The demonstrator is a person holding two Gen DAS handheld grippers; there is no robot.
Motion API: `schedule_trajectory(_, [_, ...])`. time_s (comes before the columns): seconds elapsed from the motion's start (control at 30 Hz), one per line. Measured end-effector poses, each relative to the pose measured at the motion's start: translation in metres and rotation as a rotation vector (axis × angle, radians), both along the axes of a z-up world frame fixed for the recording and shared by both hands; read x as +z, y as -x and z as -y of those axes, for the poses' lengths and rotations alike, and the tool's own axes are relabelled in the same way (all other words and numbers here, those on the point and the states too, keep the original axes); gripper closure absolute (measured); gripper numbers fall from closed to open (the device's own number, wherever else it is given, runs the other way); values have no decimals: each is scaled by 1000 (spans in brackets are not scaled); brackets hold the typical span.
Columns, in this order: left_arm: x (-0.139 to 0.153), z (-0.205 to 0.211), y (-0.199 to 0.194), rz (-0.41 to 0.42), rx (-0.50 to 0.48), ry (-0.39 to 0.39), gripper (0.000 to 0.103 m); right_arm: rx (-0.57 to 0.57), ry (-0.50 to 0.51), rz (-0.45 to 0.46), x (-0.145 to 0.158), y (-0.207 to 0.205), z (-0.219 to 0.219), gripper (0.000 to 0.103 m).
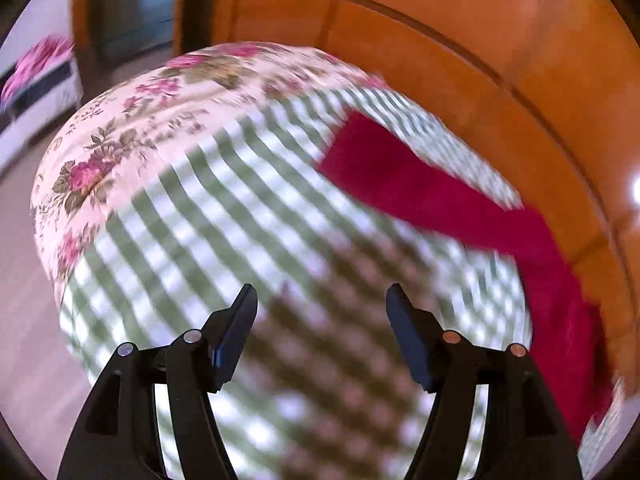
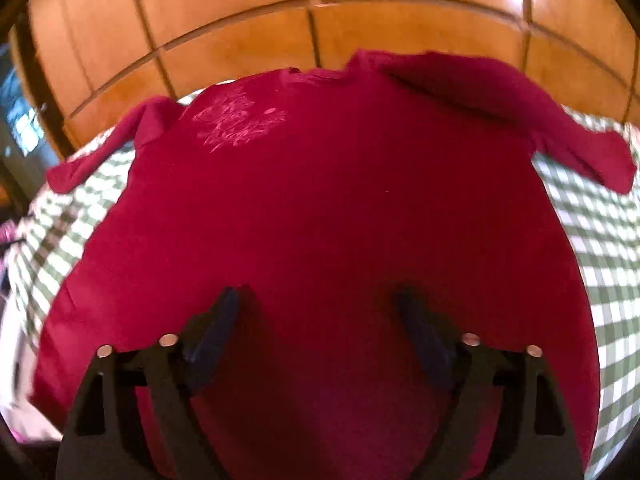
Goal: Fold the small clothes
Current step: 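Lay the sweatshirt flat on the bed and open both grippers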
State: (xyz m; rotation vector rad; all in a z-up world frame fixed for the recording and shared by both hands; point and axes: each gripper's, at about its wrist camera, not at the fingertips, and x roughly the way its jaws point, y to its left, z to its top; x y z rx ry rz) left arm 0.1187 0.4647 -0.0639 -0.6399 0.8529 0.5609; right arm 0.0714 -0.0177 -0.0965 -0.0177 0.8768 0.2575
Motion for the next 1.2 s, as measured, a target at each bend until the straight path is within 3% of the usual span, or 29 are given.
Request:
schedule_trajectory(0.13, [-5, -31, -33, 54, 29, -22, 38, 5, 10, 5, -4, -3, -4, 11])
schedule_trajectory(0.2, [-3, -39, -48, 86, -1, -57, 35, 5, 25, 3, -5, -5, -6, 8])
schedule_trajectory(0.27, [-1, -43, -64, 96, -46, -102, 25, 6, 37, 1, -6, -7, -8, 6])
schedule_trajectory(0.4, [-4, -50, -90, 81, -132, -147, 29, 3, 53, -1, -9, -10, -13, 4])
schedule_trajectory(0.43, [-8, -52, -96, 72, -157, -137, 54, 3, 56, -2, -9, -11, -14, 4])
schedule_trajectory(0.47, [-11, -53, -100, 63, -191, -111, 95, 3, 56, -2, -9, -11, -14, 4])
schedule_trajectory(0.53, [-8, -49, -98, 52, -224, -81, 96, 2, 56, -4, -9, -11, -14, 4])
schedule_trajectory(0.63, [17, -35, -86, 66, -265, -124, 97, 0, 62, -3, -9, -12, -15, 4])
schedule_trajectory(0.77, [73, -35, -59, 136, -248, -116, 97, 0, 61, -1, -9, -11, -16, 4])
schedule_trajectory(0.83, [102, -46, -51, 170, -221, -76, 97, 0, 58, 1, -9, -12, -15, 4])
schedule_trajectory(0.93, [123, -61, -54, 148, -176, -44, 97, 1, 51, 4, -9, -11, -14, 4])
schedule_trajectory(1.07, [105, -85, -88, 2, -99, -15, 97, 1, 46, 11, -9, -11, -13, 4])
schedule_trajectory(1.13, [77, -96, -113, -87, -58, -13, 96, 1, 46, 12, -9, -11, -13, 4])
schedule_trajectory(1.17, [67, -98, -119, -110, -44, -16, 91, 1, 47, 12, -9, -11, -13, 4])
schedule_trajectory(1.2, [53, -100, -127, -150, -26, -60, 89, 1, 48, 12, -9, -11, -13, 4])
